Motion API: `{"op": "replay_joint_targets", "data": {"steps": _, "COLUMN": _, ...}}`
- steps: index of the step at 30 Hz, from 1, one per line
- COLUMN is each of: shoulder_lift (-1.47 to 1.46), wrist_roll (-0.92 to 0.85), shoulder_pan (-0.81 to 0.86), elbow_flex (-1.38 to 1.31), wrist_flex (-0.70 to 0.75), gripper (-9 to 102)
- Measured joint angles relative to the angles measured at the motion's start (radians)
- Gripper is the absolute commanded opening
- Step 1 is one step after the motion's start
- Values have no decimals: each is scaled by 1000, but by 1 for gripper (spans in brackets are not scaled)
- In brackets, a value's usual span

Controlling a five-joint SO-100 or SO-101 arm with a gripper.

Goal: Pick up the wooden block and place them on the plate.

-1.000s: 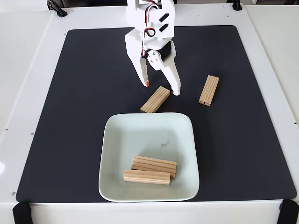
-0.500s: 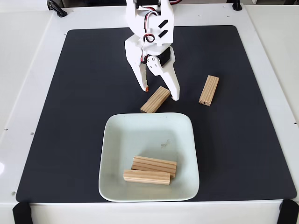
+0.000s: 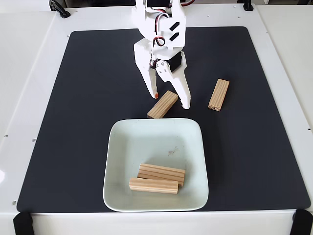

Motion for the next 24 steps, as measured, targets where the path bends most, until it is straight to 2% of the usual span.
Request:
{"op": "replay_joint_targets", "data": {"steps": 15, "shoulder_lift": -60, "wrist_roll": 18, "shoulder_pan": -12, "elbow_flex": -84, "wrist_flex": 0, "gripper": 36}}
{"op": "replay_joint_targets", "data": {"steps": 24, "shoulder_lift": -60, "wrist_roll": 18, "shoulder_pan": -11, "elbow_flex": -84, "wrist_flex": 0, "gripper": 18}}
